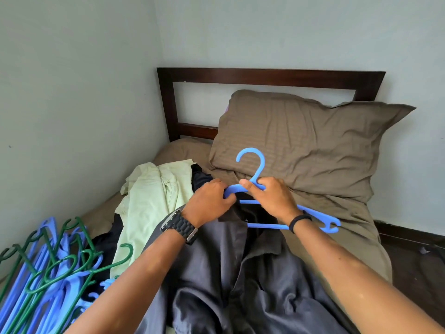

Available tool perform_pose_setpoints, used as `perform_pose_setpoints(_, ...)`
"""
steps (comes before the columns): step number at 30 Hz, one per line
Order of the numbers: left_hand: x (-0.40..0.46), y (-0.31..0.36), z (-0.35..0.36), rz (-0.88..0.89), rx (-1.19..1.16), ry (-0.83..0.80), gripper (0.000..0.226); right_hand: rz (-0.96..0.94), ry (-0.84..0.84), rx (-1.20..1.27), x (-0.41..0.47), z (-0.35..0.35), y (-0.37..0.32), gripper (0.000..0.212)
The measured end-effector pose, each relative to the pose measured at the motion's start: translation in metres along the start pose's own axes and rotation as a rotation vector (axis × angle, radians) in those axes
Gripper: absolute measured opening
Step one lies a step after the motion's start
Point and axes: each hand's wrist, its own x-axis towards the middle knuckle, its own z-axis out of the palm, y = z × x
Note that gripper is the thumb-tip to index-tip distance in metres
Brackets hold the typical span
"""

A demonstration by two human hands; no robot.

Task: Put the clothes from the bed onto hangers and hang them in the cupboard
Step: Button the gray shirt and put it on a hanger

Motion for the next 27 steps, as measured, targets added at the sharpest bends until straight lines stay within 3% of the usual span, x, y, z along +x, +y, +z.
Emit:
perform_pose_setpoints(3,0.001,-0.015,-0.011,0.026,-0.008,-0.034,0.020,-0.012,-0.116,0.102,0.001,0.011,-0.009,0.077)
perform_pose_setpoints(6,-0.005,-0.023,-0.015,-0.016,-0.164,-0.106,0.012,-0.096,-0.164,0.070,-0.001,0.017,-0.011,0.055)
perform_pose_setpoints(9,-0.009,-0.031,-0.011,-0.019,-0.114,-0.068,0.022,-0.264,0.069,-0.037,-0.014,0.021,-0.002,0.017)
perform_pose_setpoints(11,-0.010,-0.036,-0.012,-0.029,-0.083,-0.029,0.037,-0.253,0.291,-0.051,-0.028,0.025,0.009,0.011)
perform_pose_setpoints(13,-0.011,-0.039,-0.012,-0.041,-0.073,-0.026,0.043,-0.108,0.396,-0.034,-0.043,0.027,0.021,0.010)
perform_pose_setpoints(14,-0.011,-0.039,-0.011,-0.043,-0.067,-0.039,0.043,-0.010,0.371,-0.041,-0.049,0.029,0.027,0.018)
perform_pose_setpoints(17,-0.011,-0.036,-0.010,-0.013,-0.065,-0.086,0.040,0.319,0.017,-0.087,-0.062,0.033,0.043,0.050)
perform_pose_setpoints(20,-0.012,-0.034,-0.011,0.023,-0.083,-0.113,0.038,0.492,-0.266,-0.012,-0.063,0.044,0.057,0.051)
perform_pose_setpoints(22,-0.013,-0.034,-0.014,0.034,-0.070,-0.130,0.038,0.587,-0.266,0.123,-0.059,0.051,0.061,0.039)
perform_pose_setpoints(27,-0.014,-0.036,-0.024,0.038,0.005,-0.158,0.037,0.775,-0.011,0.578,-0.044,0.044,0.078,0.024)
